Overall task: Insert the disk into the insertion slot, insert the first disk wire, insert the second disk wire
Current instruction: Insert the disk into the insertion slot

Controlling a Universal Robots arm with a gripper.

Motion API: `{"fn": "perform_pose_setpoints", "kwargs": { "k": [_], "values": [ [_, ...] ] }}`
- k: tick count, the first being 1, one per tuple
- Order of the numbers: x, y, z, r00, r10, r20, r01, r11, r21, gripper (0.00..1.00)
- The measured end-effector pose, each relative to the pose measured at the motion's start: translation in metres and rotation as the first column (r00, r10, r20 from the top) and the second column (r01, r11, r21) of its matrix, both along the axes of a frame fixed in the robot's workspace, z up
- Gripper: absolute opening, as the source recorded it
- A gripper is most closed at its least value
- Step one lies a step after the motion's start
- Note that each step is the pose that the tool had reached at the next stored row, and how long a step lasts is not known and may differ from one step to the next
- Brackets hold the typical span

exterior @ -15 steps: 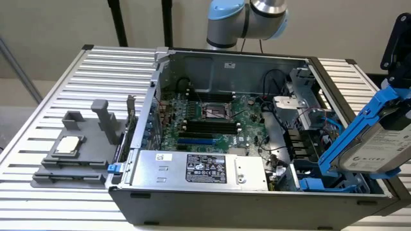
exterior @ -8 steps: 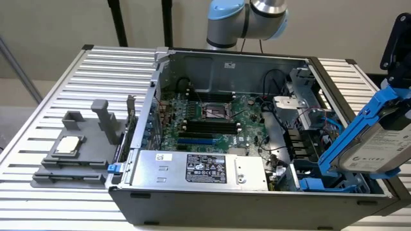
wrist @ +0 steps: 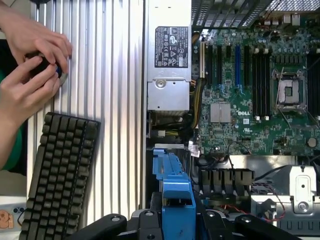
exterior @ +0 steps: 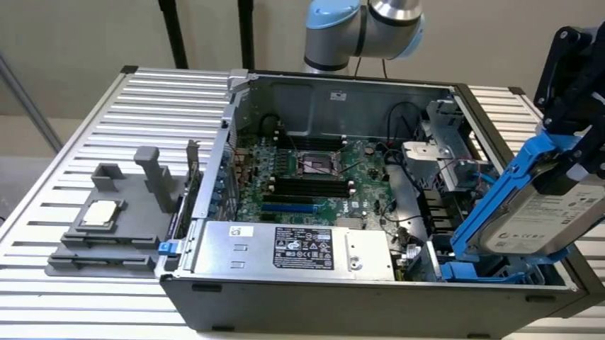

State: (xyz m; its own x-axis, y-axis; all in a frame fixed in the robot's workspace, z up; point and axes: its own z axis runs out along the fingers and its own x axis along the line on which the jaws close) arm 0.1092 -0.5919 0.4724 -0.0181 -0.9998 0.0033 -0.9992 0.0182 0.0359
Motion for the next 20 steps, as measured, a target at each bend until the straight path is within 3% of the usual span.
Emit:
{"fn": "perform_pose_setpoints", "kwargs": {
  "k": [3,10,20],
  "values": [
    [-0.0006,0.0004,-0.0043,1.0000,0.001,0.0000,-0.001,1.0000,0.0003,0.32],
    [-0.0025,0.0009,-0.0046,1.0000,0.001,0.0002,-0.001,1.0000,0.0008,0.32],
    [-0.0058,0.0045,-0.0101,1.0000,0.001,0.0006,-0.001,0.9999,0.0109,0.32]
  ]
}}
